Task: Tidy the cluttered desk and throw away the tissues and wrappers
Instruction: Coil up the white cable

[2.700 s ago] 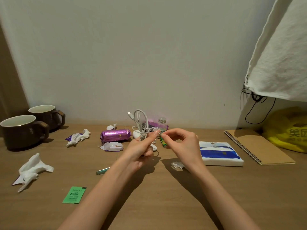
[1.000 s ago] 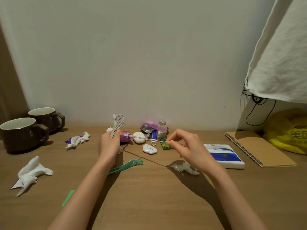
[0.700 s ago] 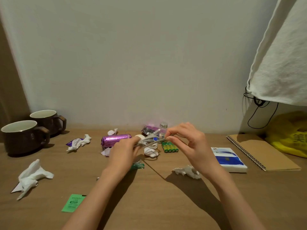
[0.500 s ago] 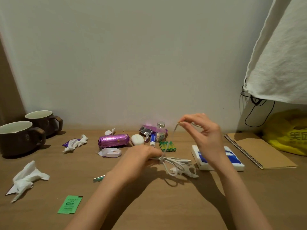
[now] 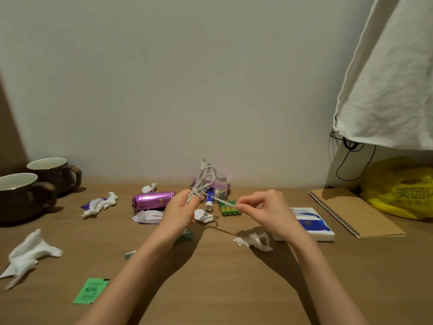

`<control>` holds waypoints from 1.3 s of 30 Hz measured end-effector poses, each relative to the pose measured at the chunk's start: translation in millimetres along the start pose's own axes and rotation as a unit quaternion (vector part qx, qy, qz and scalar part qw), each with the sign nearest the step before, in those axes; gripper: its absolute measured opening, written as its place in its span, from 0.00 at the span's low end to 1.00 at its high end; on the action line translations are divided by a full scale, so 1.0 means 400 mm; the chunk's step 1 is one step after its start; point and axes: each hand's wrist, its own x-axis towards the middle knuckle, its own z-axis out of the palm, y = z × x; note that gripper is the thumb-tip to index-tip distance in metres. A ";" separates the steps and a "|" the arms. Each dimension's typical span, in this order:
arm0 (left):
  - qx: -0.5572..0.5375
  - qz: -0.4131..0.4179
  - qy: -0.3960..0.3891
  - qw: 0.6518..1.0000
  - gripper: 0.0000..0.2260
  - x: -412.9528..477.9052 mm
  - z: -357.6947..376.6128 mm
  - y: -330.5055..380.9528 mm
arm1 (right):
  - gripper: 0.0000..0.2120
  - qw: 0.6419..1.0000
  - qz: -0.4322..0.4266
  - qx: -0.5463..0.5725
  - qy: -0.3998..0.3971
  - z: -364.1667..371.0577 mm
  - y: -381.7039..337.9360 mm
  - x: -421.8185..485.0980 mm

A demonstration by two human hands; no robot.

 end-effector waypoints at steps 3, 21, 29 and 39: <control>0.127 0.018 0.043 0.991 0.07 0.006 -0.003 -0.026 | 0.05 0.996 -0.060 -0.054 -0.042 0.024 -0.019 -0.009; 0.026 0.135 -0.314 0.939 0.05 -0.066 0.009 0.091 | 0.06 0.979 -0.093 0.183 0.019 -0.050 -0.011 -0.002; -0.091 0.033 -0.103 0.990 0.08 -0.028 0.026 0.035 | 0.05 0.987 -0.042 0.152 0.010 0.027 -0.021 -0.003; -0.185 -0.017 -0.150 0.971 0.06 -0.024 0.042 0.021 | 0.07 0.981 -0.062 0.182 0.032 0.049 -0.039 -0.010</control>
